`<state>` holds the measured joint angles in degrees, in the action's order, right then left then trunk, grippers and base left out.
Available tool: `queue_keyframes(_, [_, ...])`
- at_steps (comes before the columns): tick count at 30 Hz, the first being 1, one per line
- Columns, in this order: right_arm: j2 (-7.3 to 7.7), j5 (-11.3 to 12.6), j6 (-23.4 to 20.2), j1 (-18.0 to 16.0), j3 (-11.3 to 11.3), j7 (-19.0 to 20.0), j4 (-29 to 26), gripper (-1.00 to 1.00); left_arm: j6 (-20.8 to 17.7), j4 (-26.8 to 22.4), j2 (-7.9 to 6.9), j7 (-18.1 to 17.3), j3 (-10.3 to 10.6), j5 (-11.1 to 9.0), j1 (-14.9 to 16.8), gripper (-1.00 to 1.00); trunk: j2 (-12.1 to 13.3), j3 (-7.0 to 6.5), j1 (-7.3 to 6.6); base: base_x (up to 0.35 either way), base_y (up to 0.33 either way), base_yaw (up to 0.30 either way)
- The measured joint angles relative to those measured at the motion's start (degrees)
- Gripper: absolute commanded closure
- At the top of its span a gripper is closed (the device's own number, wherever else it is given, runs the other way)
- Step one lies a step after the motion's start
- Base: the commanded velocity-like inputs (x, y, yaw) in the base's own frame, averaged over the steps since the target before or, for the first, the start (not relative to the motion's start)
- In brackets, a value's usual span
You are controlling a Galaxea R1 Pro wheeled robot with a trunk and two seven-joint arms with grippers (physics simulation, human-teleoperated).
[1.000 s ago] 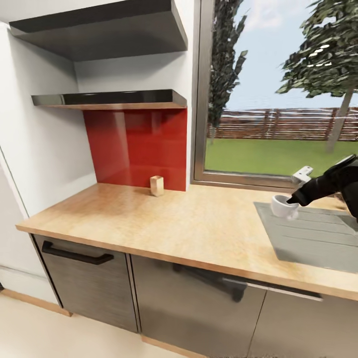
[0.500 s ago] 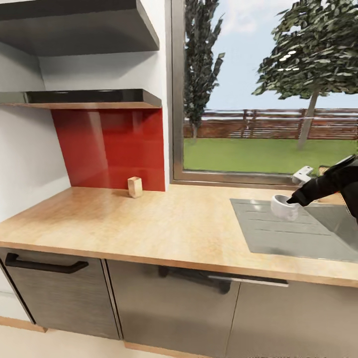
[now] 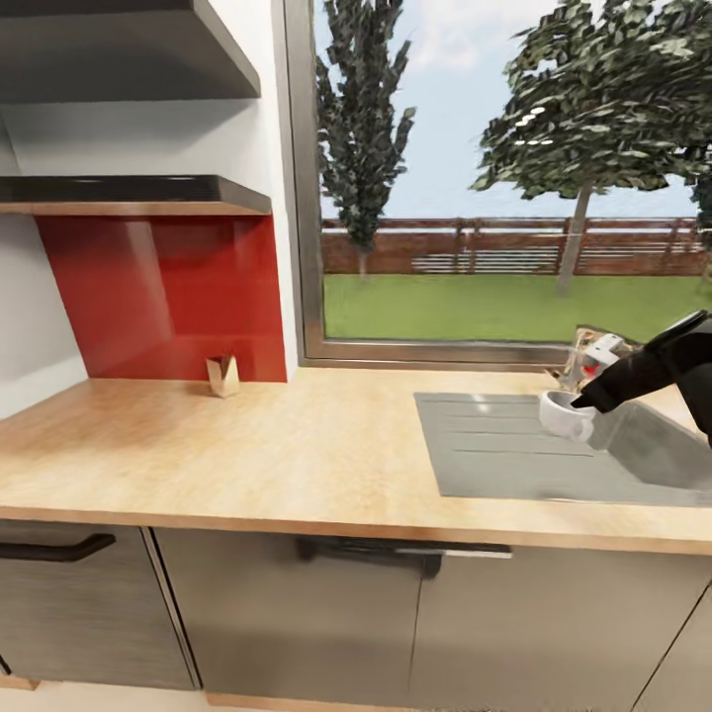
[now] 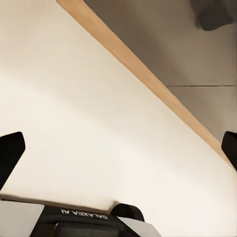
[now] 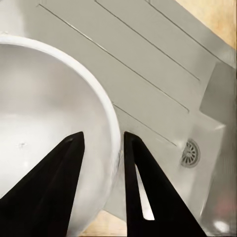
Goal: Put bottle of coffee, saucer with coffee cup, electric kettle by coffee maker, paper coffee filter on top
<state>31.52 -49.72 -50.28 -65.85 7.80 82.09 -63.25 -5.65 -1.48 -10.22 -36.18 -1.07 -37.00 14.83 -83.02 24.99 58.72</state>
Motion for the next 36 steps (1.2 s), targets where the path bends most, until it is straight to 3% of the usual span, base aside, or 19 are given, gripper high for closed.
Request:
queue_keyframes(13, [-0.01,0.0,0.0,0.0,0.0,0.0,0.2,1.0,0.0,-0.1,-0.03,0.0,0.0,0.0,0.0,-1.0,0.0,0.0,0.0,0.0,-0.025,-0.249])
queue_keyframes(24, [-0.02,-0.1,0.1,0.0,0.0,0.0,1.3,1.0,0.0,-0.1,0.01,0.0,0.0,0.0,0.0,-1.0,0.0,-0.02,0.0,0.0,-0.261,-0.08])
queue_keyframes(36, [-0.01,0.0,0.1,0.0,0.0,0.0,1.5,1.0,0.0,-0.1,0.02,0.0,0.0,0.0,0.0,-1.0,0.0,-0.49,-0.01,0.0,-0.295,-0.207])
